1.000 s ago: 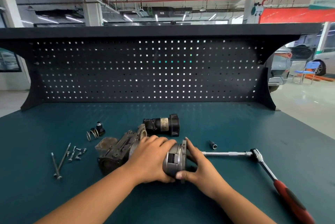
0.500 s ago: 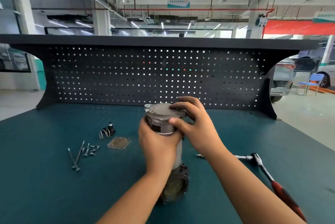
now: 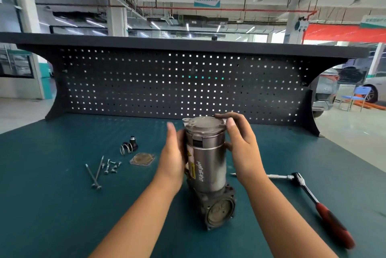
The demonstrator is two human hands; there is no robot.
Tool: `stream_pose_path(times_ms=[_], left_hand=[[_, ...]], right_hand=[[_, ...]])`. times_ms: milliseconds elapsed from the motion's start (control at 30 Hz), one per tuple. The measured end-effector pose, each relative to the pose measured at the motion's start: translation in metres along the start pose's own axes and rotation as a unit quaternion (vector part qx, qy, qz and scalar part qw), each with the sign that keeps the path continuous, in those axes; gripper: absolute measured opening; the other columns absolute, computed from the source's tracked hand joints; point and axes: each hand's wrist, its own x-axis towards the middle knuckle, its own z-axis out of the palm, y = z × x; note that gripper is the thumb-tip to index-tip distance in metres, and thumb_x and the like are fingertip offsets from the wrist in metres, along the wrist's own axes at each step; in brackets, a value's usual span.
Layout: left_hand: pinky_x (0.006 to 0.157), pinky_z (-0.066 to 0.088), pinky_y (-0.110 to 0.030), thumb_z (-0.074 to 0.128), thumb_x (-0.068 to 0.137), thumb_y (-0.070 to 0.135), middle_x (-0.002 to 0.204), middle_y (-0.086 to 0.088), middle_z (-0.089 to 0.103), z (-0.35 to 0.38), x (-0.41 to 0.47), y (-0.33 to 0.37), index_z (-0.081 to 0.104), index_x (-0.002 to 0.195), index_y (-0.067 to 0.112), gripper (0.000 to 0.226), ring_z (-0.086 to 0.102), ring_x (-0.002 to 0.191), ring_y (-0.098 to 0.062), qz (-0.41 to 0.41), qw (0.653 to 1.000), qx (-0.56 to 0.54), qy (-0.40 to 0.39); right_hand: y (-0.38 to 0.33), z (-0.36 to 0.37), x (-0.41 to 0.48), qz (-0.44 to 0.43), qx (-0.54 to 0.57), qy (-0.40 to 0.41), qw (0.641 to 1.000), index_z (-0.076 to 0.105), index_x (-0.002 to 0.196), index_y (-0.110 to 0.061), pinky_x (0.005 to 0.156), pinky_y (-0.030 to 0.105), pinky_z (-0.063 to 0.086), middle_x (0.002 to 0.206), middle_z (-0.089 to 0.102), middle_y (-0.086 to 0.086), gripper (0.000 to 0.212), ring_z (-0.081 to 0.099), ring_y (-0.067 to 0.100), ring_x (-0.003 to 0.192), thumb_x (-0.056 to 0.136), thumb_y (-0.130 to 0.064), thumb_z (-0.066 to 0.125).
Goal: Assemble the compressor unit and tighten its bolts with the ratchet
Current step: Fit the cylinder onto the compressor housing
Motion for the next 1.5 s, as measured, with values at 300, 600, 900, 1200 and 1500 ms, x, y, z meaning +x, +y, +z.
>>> stream_pose_path(times_ms=[300, 600, 900, 1200, 1500], left_hand=[[0.082, 0.052, -0.036, 0.048, 0.089, 0.030, 0.101, -0.010, 0.069, -0.001, 0.028, 0.008, 0.063, 0.104, 0.014, 0.026, 0.065, 0.094, -0.023, -0.025, 0.998, -0.032, -0.044], [0.089, 0.047, -0.048, 0.048, 0.076, 0.042, 0.110, -0.021, 0.065, -0.001, 0.032, -0.005, 0.060, 0.109, 0.006, 0.050, 0.062, 0.099, -0.032, 0.016, 0.999, -0.041, 0.017], [0.094, 0.044, -0.050, 0.041, 0.083, 0.042, 0.115, -0.023, 0.063, -0.016, 0.034, -0.008, 0.057, 0.116, 0.001, 0.055, 0.058, 0.107, -0.038, 0.020, 0.996, -0.066, 0.059], [0.093, 0.046, -0.051, 0.047, 0.076, 0.047, 0.104, -0.017, 0.069, 0.008, 0.040, -0.010, 0.066, 0.097, 0.015, 0.043, 0.064, 0.099, -0.031, 0.014, 1.000, -0.007, 0.008], [0.093, 0.050, -0.032, 0.056, 0.041, 0.092, 0.117, 0.000, 0.068, -0.008, 0.022, -0.028, 0.071, 0.108, 0.027, 0.094, 0.060, 0.113, -0.016, -0.029, 0.995, 0.038, -0.082]], right_hand=[[0.004, 0.018, 0.008, 0.015, 0.002, 0.076, 0.997, 0.063, 0.081, -0.035, 0.070, 0.017, 0.048, 0.086, 0.068, -0.012, 0.007, 0.064, 0.006, 0.083, 0.079, -0.033, 0.057], [0.012, 0.032, 0.014, 0.004, -0.001, 0.078, 0.997, 0.064, 0.079, -0.028, 0.066, 0.015, 0.050, 0.087, 0.070, -0.011, 0.015, 0.065, 0.003, 0.079, 0.080, -0.029, 0.049], [0.015, 0.048, 0.013, 0.012, -0.027, 0.056, 0.998, 0.064, 0.082, -0.031, 0.083, 0.035, 0.052, 0.094, 0.069, -0.007, 0.014, 0.063, 0.014, 0.094, 0.080, -0.035, 0.051], [0.012, 0.021, 0.007, 0.015, 0.042, 0.138, 0.989, 0.068, 0.091, -0.014, 0.067, 0.006, 0.044, 0.090, 0.071, -0.009, 0.044, 0.064, 0.000, 0.083, 0.091, -0.034, 0.030], [0.015, 0.005, 0.002, 0.098, 0.113, 0.068, 0.986, 0.070, 0.100, -0.028, 0.088, 0.032, 0.048, 0.110, 0.069, -0.008, 0.048, 0.062, 0.008, 0.106, 0.100, -0.038, 0.024]])
